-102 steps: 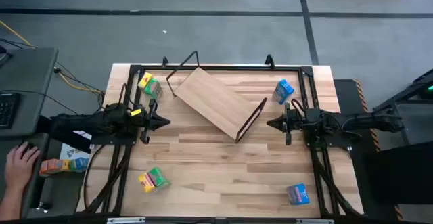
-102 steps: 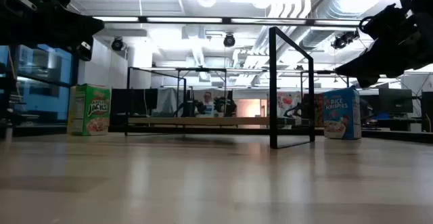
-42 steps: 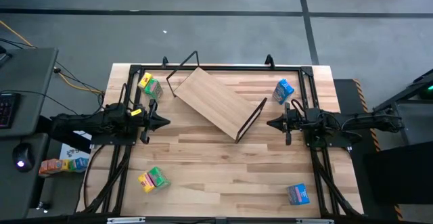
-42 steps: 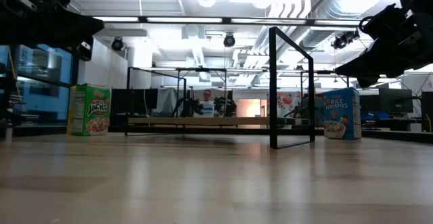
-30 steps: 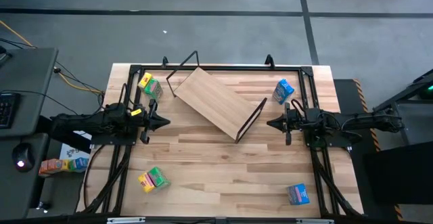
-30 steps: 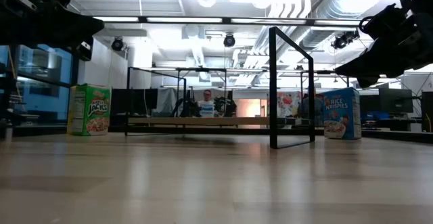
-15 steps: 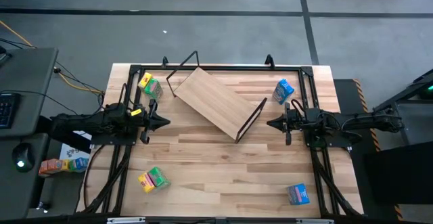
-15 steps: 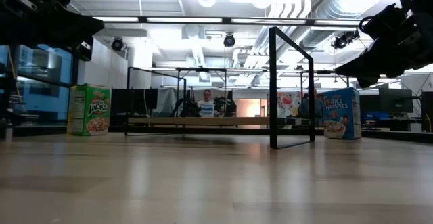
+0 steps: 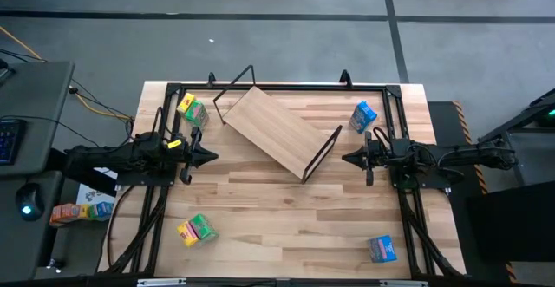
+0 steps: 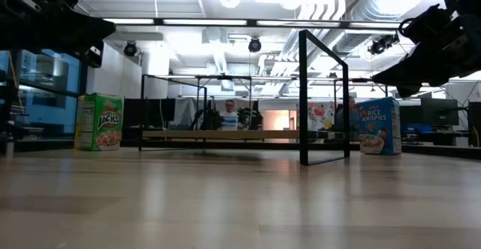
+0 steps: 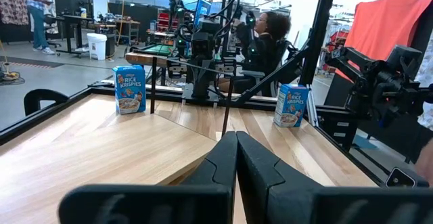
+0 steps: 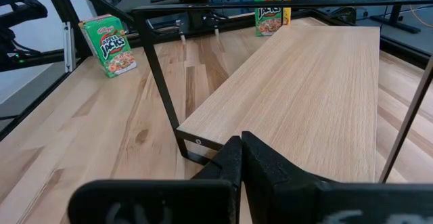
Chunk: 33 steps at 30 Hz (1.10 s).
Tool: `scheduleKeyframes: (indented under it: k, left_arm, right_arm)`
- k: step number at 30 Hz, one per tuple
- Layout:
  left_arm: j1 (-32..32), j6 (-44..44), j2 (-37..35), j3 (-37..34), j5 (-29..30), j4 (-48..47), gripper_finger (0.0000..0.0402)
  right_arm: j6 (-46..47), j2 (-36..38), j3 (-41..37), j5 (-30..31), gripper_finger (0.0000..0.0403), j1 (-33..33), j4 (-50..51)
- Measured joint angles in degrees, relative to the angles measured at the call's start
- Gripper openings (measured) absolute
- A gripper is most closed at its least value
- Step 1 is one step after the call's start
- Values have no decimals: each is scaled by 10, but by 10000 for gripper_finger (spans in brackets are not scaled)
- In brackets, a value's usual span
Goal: Stack cereal on shelf
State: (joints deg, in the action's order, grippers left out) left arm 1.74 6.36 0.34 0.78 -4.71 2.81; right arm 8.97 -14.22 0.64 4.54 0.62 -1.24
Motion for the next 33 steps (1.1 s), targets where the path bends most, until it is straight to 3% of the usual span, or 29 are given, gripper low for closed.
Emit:
scheduleKeyframes:
  k: [13,18,22,29,33]
  left_arm:
    - [0,0,0,0,0,0,0]
    - [0,0,0,0,0,0,0]
    - [0,0,0,0,0,0,0]
    - [0,0,0,0,0,0,0]
    - [0,0,0,0,0,0,0]
  right_arm:
    - [-5,0,0,0,0,0,0]
    - [-166,0,0,5,0,0,0]
    - [-213,0,0,5,0,0,0]
    - [-146,0,0,3,0,0,-8]
    - [-25,0,0,4,0,0,-154]
